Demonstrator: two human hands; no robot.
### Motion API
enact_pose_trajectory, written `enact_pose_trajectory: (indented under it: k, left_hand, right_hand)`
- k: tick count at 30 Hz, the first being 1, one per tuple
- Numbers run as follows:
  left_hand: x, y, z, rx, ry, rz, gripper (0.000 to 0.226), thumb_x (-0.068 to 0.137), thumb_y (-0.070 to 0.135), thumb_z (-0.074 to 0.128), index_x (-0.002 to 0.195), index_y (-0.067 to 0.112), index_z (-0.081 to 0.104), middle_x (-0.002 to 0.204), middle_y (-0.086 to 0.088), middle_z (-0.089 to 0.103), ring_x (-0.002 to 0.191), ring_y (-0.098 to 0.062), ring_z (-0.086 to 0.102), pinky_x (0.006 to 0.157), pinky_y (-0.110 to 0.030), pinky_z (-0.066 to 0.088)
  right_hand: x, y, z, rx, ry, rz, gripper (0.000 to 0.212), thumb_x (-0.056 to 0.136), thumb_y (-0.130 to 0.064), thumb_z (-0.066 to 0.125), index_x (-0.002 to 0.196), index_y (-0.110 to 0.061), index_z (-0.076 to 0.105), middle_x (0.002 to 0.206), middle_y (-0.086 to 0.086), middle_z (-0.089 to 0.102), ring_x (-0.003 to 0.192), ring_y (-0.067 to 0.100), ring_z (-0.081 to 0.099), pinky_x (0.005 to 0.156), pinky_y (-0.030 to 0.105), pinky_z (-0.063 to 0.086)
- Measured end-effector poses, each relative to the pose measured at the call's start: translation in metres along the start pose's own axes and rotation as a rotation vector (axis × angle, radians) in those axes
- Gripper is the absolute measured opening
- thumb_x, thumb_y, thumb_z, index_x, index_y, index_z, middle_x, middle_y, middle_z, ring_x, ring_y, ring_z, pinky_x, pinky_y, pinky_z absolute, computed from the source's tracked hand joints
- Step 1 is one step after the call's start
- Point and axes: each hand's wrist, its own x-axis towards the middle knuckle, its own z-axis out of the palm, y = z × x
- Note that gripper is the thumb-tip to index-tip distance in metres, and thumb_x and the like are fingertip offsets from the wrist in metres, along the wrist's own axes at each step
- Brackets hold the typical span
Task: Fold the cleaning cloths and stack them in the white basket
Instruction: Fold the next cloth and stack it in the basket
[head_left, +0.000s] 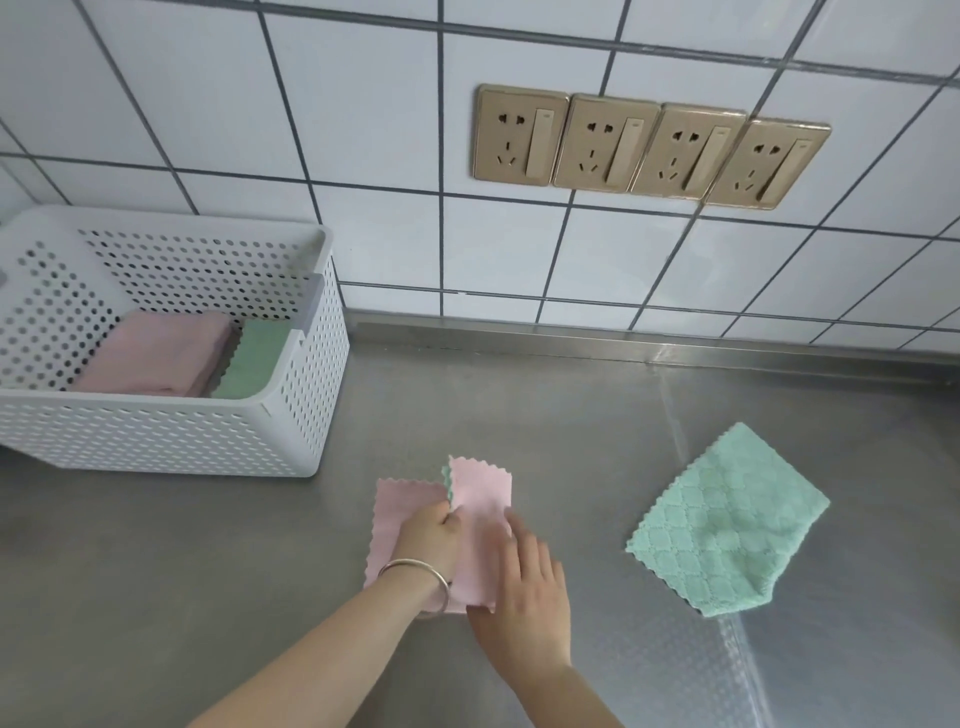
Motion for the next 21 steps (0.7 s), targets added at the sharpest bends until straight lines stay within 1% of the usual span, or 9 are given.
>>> enact_pose_trajectory:
  k: [1, 3, 5, 7, 8, 10, 13, 19, 21]
  left_hand:
    - [0.002, -0.005, -0.006, 0.042, 0.014, 0.013, 0.037, 0.097, 0.018, 0.041, 0.060, 0.016, 0.038, 0.077, -0.024, 0.058, 0.071, -0.025, 0.043, 0.062, -0.030, 0.029]
    - [0.004, -0.015, -0.017, 0.110, 0.060, 0.022, 0.031, 0.098, 0.018, 0.040, 0.068, 0.011, 0.044, 0.102, -0.031, 0.060, 0.087, -0.034, 0.053, 0.068, -0.032, 0.032]
    - [0.008, -0.026, -0.023, 0.159, 0.113, 0.018, 0.022, 0.098, 0.019, 0.039, 0.100, 0.004, 0.055, 0.108, -0.028, 0.061, 0.093, -0.035, 0.055, 0.071, -0.030, 0.038]
    - [0.014, -0.039, -0.024, 0.239, 0.153, 0.022, 0.039, 0.097, 0.020, 0.038, 0.134, 0.009, 0.042, 0.106, -0.024, 0.064, 0.091, -0.035, 0.056, 0.076, -0.032, 0.043]
    - [0.016, -0.045, -0.024, 0.284, 0.170, 0.019, 0.044, 0.097, 0.021, 0.037, 0.140, 0.013, 0.035, 0.104, -0.023, 0.064, 0.093, -0.036, 0.057, 0.075, -0.032, 0.043]
    - [0.020, -0.052, -0.024, 0.325, 0.204, -0.009, 0.046, 0.096, 0.023, 0.036, 0.141, 0.016, 0.033, 0.102, -0.022, 0.065, 0.095, -0.037, 0.059, 0.075, -0.034, 0.045]
    - [0.025, -0.060, -0.023, 0.364, 0.239, -0.031, 0.043, 0.097, 0.024, 0.036, 0.139, 0.016, 0.038, 0.109, -0.021, 0.064, 0.101, -0.038, 0.057, 0.082, -0.036, 0.044]
    - [0.026, -0.071, -0.023, 0.327, 0.296, -0.082, 0.034, 0.096, 0.024, 0.040, 0.127, 0.013, 0.048, 0.110, -0.022, 0.063, 0.100, -0.039, 0.057, 0.076, -0.036, 0.043]
    - [0.026, -0.073, -0.023, 0.237, 0.327, -0.094, 0.032, 0.094, 0.023, 0.044, 0.124, 0.011, 0.049, 0.112, -0.021, 0.063, 0.100, -0.040, 0.058, 0.075, -0.036, 0.043]
  right_hand:
    - [-0.001, 0.002, 0.005, -0.035, -0.076, 0.013, 0.074, 0.050, -0.027, 0.064, 0.122, -0.012, 0.048, 0.125, 0.005, 0.060, 0.109, 0.017, 0.045, 0.081, 0.028, 0.051]
    - [-0.004, 0.005, 0.014, -0.084, -0.173, 0.002, 0.087, 0.054, -0.022, 0.061, 0.138, -0.010, 0.038, 0.140, 0.005, 0.047, 0.124, 0.017, 0.038, 0.090, 0.031, 0.052]
    - [-0.008, 0.007, 0.023, -0.093, -0.225, -0.022, 0.096, 0.057, -0.018, 0.055, 0.147, -0.009, 0.023, 0.147, 0.003, 0.032, 0.130, 0.019, 0.033, 0.102, 0.036, 0.038]
    - [-0.011, 0.005, 0.032, -0.089, -0.285, -0.029, 0.105, 0.054, -0.013, 0.059, 0.148, -0.009, 0.013, 0.152, 0.004, 0.023, 0.138, 0.021, 0.024, 0.107, 0.036, 0.021]
    - [-0.011, 0.002, 0.035, -0.088, -0.293, -0.029, 0.102, 0.057, -0.012, 0.053, 0.149, -0.010, 0.009, 0.156, 0.004, 0.014, 0.143, 0.020, 0.013, 0.109, 0.035, 0.014]
    - [-0.010, -0.002, 0.040, -0.081, -0.302, -0.026, 0.094, 0.062, -0.011, 0.036, 0.150, -0.011, 0.003, 0.158, 0.001, -0.001, 0.146, 0.016, -0.005, 0.111, 0.033, 0.006]
    - [-0.009, -0.004, 0.048, -0.078, -0.306, -0.043, 0.087, 0.066, -0.008, 0.022, 0.150, -0.011, -0.001, 0.158, 0.001, -0.007, 0.145, 0.015, -0.009, 0.110, 0.033, 0.006]
    - [-0.006, -0.003, 0.053, -0.102, -0.289, -0.107, 0.088, 0.065, -0.013, 0.022, 0.149, -0.009, -0.003, 0.157, 0.004, -0.009, 0.146, 0.018, -0.008, 0.109, 0.040, 0.011]
    - [-0.005, -0.004, 0.051, -0.128, -0.316, -0.114, 0.087, 0.063, -0.017, 0.024, 0.149, -0.007, 0.011, 0.158, 0.006, -0.003, 0.145, 0.021, 0.000, 0.104, 0.043, 0.019]
